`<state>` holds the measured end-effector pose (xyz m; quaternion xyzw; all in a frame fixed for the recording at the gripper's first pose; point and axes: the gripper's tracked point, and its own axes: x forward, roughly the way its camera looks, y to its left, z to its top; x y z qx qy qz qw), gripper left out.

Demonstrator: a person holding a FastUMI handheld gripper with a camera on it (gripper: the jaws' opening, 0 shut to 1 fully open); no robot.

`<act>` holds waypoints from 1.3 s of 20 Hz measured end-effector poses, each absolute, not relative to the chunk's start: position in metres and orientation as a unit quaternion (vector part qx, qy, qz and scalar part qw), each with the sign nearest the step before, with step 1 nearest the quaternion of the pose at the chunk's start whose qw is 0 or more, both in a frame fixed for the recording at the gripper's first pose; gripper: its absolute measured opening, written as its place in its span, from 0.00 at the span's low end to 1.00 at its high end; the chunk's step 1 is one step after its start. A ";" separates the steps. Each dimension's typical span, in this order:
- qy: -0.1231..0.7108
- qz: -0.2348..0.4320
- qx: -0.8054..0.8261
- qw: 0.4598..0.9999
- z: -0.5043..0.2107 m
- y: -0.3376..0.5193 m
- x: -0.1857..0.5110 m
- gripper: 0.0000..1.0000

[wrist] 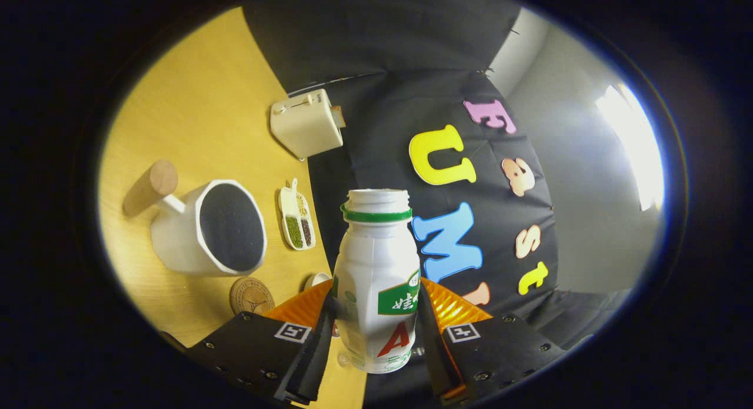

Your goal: Take the bottle from table, then pour the juice into the cup, finally place the bottle on the coaster

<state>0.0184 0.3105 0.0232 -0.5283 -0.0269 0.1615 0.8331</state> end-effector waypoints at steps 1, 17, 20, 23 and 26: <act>-0.021 0.166 -0.507 0.846 0.024 0.310 0.018 0.69; 0.079 0.214 -0.143 0.963 -0.003 0.306 0.053 0.68; 0.093 0.220 -0.102 0.966 -0.019 0.309 0.060 0.68; 0.099 0.223 -0.073 0.967 -0.031 0.314 0.066 0.69; 0.105 0.221 -0.048 0.968 -0.038 0.315 0.071 0.68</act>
